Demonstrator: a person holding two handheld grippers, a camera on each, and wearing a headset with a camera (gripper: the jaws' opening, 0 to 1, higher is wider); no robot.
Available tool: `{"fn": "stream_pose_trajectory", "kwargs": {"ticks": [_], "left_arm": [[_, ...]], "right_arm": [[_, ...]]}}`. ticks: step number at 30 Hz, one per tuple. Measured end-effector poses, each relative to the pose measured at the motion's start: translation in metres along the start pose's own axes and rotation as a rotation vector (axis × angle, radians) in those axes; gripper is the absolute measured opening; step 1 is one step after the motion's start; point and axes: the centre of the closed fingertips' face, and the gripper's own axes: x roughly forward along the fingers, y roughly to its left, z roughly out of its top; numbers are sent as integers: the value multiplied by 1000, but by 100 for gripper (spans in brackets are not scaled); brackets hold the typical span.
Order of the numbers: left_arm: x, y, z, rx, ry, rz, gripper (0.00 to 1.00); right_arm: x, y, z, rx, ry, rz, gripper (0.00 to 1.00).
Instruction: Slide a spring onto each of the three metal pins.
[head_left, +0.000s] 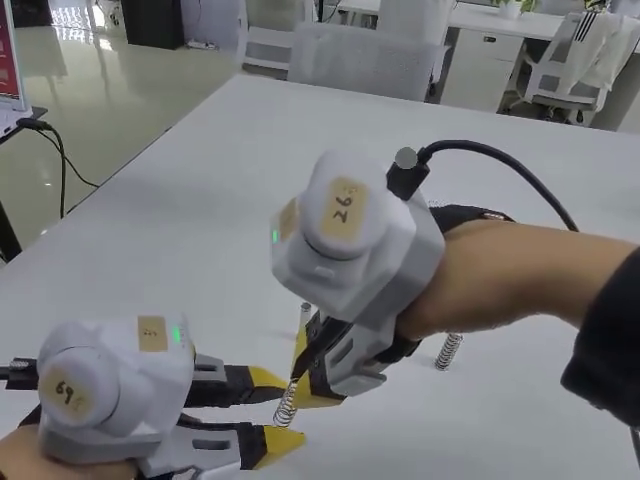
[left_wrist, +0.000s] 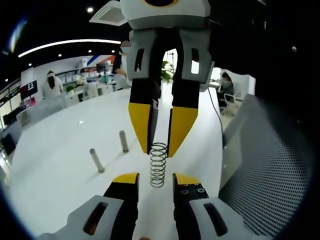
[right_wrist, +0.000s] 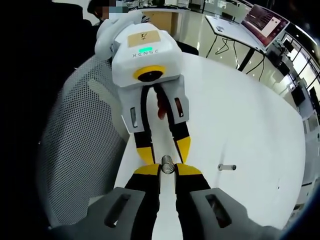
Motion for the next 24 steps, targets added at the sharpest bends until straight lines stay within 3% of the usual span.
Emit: {"fn": "stream_pose_trajectory", "kwargs": {"ticks": [24], "left_arm": [[-4, 16, -1, -56, -9, 76, 41]], "right_arm": [[-18, -22, -13, 39, 16, -62, 8]]}}
